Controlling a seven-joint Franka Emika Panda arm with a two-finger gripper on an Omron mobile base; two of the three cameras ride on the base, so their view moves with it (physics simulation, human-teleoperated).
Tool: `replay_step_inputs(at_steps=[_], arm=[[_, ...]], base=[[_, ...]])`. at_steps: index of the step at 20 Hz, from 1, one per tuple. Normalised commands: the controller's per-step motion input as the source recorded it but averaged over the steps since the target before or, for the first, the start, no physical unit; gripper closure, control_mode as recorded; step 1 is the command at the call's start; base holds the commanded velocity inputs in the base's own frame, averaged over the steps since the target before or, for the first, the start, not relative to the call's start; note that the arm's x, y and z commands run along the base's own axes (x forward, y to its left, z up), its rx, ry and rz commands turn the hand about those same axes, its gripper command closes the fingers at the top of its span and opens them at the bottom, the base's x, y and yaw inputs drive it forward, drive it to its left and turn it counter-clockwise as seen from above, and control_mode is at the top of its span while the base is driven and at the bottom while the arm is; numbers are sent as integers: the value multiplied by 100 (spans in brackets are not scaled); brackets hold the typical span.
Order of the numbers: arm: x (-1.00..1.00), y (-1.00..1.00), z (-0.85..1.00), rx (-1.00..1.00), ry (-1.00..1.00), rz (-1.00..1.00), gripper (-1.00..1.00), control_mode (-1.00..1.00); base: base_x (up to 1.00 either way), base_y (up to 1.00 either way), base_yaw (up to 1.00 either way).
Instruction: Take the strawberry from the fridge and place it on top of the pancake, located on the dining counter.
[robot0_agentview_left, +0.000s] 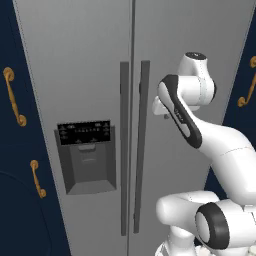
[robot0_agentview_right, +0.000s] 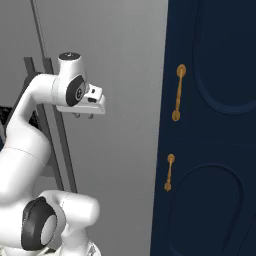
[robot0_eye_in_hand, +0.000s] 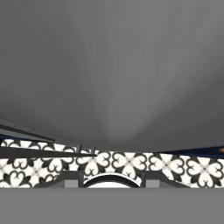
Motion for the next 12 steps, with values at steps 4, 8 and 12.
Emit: replay_step_inputs(at_steps=[4,8,12], arm=[[-14,0,0,0,0,0,-100,-100],[0,0,0,0,0,0,-100,100],[0,0,0,0,0,0,-100,100]], base=[[0,0,0],[-47,0,-1],[-58,13,-6]])
